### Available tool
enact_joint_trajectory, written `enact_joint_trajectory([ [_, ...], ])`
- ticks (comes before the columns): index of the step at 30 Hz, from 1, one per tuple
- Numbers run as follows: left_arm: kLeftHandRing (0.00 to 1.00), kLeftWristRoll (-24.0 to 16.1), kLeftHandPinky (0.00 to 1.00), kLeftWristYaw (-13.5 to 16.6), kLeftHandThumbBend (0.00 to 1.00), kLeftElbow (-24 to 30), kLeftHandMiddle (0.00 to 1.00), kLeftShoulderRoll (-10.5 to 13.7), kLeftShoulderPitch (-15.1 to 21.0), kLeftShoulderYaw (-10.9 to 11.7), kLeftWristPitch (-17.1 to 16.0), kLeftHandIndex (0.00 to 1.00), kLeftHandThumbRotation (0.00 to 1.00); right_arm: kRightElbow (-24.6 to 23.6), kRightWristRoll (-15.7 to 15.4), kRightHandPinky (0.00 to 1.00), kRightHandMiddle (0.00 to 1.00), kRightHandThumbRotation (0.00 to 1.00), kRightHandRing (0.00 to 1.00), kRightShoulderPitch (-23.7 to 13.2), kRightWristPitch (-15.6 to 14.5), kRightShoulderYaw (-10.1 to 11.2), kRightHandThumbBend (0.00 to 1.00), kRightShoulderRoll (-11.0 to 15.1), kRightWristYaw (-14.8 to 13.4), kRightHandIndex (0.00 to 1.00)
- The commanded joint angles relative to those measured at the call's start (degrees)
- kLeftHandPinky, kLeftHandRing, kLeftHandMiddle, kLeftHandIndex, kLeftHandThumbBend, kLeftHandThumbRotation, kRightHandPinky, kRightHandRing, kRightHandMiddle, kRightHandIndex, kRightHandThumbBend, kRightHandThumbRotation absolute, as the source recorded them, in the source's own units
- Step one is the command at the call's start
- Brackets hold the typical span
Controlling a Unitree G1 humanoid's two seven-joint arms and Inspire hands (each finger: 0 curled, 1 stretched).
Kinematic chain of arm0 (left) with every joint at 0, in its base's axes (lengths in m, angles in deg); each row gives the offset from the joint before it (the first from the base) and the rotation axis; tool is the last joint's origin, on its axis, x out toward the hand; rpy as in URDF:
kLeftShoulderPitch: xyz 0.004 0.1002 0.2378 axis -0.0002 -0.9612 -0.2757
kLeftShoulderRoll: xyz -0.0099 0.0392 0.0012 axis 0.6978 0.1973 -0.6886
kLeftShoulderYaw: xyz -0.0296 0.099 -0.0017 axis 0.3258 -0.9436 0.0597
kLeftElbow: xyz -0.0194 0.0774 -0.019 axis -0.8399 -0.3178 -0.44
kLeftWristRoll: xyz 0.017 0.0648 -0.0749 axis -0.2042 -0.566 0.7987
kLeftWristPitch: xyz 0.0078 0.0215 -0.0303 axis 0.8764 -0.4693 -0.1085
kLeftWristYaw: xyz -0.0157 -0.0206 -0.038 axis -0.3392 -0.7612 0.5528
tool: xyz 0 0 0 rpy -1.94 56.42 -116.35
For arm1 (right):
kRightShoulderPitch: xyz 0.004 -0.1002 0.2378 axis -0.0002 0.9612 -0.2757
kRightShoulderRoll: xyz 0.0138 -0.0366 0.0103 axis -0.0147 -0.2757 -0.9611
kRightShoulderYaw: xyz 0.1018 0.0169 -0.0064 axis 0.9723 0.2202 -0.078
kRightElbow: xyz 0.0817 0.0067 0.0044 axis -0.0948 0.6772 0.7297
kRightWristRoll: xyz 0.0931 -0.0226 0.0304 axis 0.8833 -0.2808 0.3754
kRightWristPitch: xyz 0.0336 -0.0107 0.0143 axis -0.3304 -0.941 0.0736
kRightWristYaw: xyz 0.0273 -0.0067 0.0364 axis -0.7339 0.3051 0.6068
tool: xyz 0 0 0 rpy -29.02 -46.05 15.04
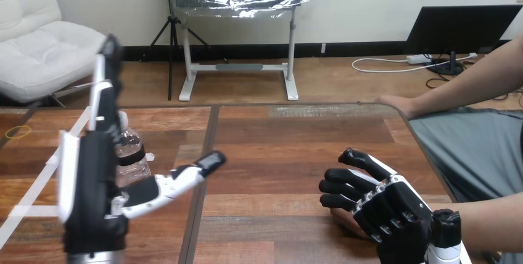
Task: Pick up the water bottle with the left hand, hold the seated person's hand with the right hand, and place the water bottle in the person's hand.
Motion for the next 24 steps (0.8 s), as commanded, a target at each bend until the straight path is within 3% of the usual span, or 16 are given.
enact_joint_trajectory([
  [1,1.0,-2.9,1.0,2.6,1.0,1.2,1.0,0.2,-2.0,2.1,1.4,1.0,0.05,-1.6,-0.2,0.69,0.74,1.0,0.73,-2.2,0.1,0.2,0.68,-0.5,0.1,0.78],
  [24,1.0,-3.3,1.0,6.9,1.0,-5.0,1.0,6.1,4.0,9.4,7.1,1.0,0.12,-1.8,-0.3,0.67,0.72,1.0,0.71,-2.4,-0.5,0.2,0.68,0.0,0.6,0.76],
])
